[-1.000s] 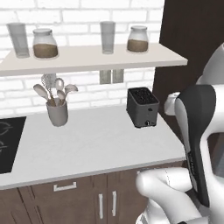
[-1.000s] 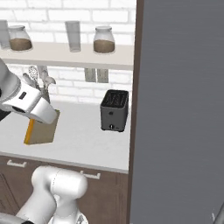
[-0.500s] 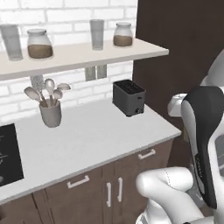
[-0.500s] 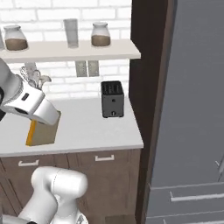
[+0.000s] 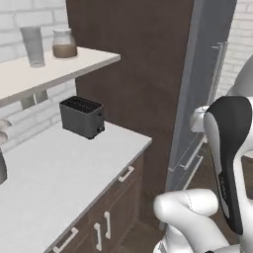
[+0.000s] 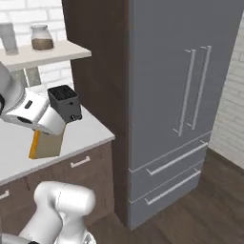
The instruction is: Start the toaster. Once the lever pops up, take the bread to the plate on the dining counter.
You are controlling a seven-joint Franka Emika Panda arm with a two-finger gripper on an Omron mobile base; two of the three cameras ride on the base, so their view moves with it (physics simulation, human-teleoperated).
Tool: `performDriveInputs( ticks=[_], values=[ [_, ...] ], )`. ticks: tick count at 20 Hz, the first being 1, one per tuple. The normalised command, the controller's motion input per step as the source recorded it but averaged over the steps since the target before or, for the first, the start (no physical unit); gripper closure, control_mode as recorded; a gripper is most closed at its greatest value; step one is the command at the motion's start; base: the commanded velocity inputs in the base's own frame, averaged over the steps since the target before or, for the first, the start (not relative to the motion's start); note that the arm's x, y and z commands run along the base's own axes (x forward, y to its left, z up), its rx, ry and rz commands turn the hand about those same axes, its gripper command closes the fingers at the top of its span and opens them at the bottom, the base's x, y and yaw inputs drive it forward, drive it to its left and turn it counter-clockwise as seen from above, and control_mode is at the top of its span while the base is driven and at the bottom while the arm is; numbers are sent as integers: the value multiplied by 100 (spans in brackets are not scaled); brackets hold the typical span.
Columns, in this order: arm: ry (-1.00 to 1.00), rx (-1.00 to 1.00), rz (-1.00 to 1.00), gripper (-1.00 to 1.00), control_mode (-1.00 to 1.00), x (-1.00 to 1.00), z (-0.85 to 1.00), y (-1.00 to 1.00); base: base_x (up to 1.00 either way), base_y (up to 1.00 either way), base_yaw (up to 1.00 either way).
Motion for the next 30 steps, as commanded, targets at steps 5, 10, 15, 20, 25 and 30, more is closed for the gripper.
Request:
performDriveInputs(
  ticks=[5,10,15,20,25,30],
  values=[
    [0,0,0,100,100,0,0,0,-17,-2,-87],
    [0,0,0,100,100,0,0,0,0,-33,-84],
    [0,0,0,100,100,0,0,0,1,-47,-77],
    [0,0,0,100,100,0,0,0,50,-35,-58],
    [0,0,0,100,100,0,0,0,100,-16,-35],
    [0,0,0,100,100,0,0,0,100,-11,-26]
  ],
)
